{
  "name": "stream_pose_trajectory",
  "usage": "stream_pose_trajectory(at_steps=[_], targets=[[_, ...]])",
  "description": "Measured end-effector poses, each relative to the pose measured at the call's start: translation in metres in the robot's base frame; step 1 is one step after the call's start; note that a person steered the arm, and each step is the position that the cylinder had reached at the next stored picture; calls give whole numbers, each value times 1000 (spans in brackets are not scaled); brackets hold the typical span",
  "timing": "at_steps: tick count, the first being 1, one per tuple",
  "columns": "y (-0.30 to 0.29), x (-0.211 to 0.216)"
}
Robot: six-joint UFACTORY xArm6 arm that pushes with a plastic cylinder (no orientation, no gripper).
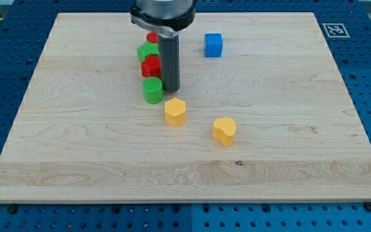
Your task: Nudge the red star a bit left
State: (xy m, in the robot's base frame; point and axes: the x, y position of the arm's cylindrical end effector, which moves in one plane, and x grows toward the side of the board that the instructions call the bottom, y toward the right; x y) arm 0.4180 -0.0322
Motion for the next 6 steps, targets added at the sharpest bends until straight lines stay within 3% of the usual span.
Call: stream_pose_trajectory(at_steps=[3,6], targets=[[23,-19],[-5,-25]])
